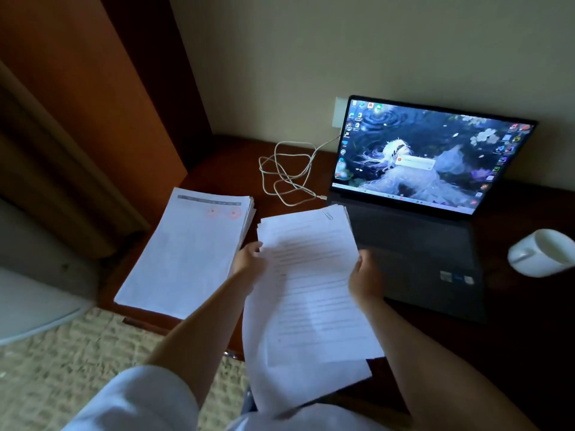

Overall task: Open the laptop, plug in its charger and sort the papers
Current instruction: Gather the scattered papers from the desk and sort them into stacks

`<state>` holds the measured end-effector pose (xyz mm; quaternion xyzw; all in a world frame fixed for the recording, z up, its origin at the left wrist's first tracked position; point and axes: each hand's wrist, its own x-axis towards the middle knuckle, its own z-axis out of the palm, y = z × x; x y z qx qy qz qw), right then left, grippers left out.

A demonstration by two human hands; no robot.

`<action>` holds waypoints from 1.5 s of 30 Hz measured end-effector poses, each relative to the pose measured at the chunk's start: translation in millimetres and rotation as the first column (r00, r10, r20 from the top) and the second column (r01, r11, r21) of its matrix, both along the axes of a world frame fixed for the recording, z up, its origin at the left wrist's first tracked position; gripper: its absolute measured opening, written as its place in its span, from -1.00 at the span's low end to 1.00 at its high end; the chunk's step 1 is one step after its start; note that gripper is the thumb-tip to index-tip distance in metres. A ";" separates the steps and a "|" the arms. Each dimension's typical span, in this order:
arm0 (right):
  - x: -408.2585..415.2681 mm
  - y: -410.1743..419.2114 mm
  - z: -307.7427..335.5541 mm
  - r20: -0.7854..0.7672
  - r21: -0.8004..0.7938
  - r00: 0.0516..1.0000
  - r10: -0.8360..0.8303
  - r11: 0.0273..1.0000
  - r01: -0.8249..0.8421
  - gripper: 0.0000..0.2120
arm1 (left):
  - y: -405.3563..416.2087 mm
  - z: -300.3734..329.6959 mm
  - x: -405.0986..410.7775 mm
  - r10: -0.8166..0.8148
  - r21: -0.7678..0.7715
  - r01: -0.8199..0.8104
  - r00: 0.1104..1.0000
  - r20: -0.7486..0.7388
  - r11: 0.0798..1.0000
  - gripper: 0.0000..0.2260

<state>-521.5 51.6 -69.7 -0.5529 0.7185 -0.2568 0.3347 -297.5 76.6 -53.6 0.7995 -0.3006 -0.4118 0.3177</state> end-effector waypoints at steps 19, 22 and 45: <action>6.8 -7.5 6.8 -0.133 0.053 0.990 0.045 0.998 -0.038 -0.73 | 35.5 -14.8 7.6 0.413 -0.021 -0.413 0.907 0.086 0.911 -0.51; 7.4 -2.6 4.5 -0.062 0.060 0.996 0.066 0.996 -0.063 -0.75 | 43.2 -12.3 11.7 0.482 -0.073 -0.479 0.876 0.030 0.875 -0.66; 34.6 51.0 -11.8 -0.130 -0.095 0.942 0.309 0.942 -0.322 -0.49 | 87.7 -6.8 -16.2 0.339 -0.066 -0.360 0.917 -0.210 0.931 -0.67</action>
